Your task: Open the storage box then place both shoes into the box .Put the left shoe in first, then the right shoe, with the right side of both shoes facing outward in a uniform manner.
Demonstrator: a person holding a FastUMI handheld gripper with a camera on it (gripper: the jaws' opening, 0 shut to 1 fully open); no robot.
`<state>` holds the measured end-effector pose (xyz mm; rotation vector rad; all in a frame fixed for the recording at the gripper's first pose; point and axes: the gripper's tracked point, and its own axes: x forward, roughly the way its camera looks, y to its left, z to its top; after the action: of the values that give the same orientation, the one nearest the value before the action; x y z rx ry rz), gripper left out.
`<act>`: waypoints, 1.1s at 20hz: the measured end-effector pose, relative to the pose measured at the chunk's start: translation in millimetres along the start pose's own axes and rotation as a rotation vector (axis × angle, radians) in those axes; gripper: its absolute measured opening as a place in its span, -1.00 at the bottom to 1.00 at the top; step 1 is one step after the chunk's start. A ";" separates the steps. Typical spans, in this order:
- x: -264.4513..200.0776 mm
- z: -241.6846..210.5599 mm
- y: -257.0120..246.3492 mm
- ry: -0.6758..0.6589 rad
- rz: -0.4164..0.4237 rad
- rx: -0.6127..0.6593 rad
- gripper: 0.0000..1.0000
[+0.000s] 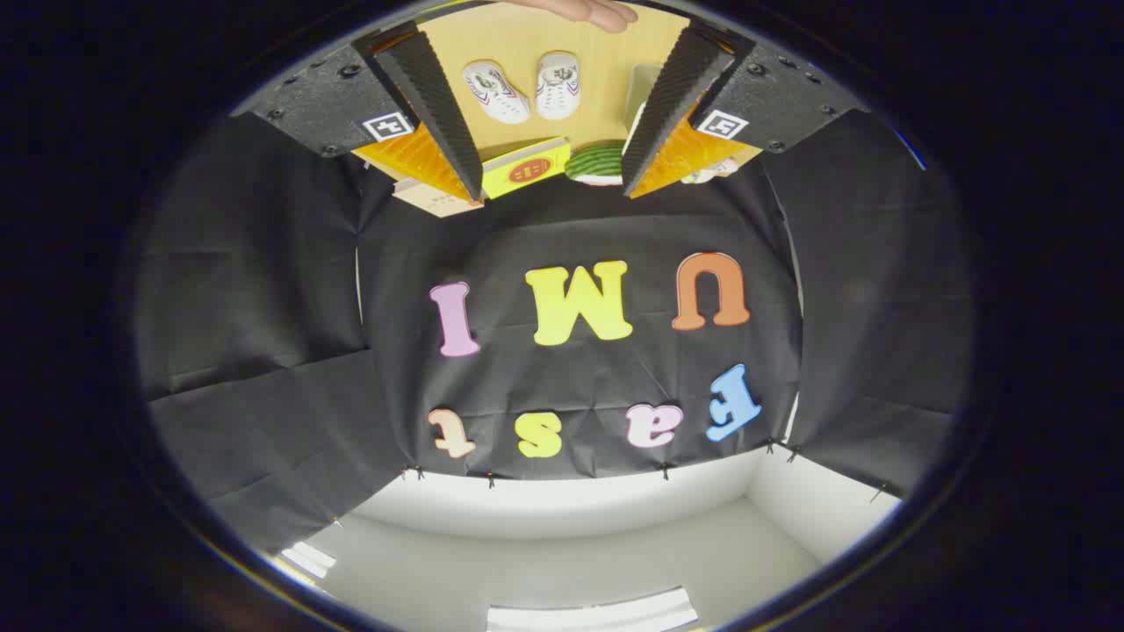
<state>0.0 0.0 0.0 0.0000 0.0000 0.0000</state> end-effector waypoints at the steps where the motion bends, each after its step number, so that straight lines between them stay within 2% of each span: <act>1: 1.0 -0.7 -0.8 0.003 0.000 0.004 1.00; 7: 8.8 -10.9 -5.8 0.034 -0.004 -0.007 1.00; 13: 17.9 -25.7 1.1 0.074 0.030 -0.015 1.00; 19: 49.3 -53.6 0.4 0.137 0.022 -0.016 1.00; 22: 72.3 -88.8 16.5 0.256 0.105 0.045 1.00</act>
<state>72.3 16.5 -88.8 0.0453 0.2558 0.1054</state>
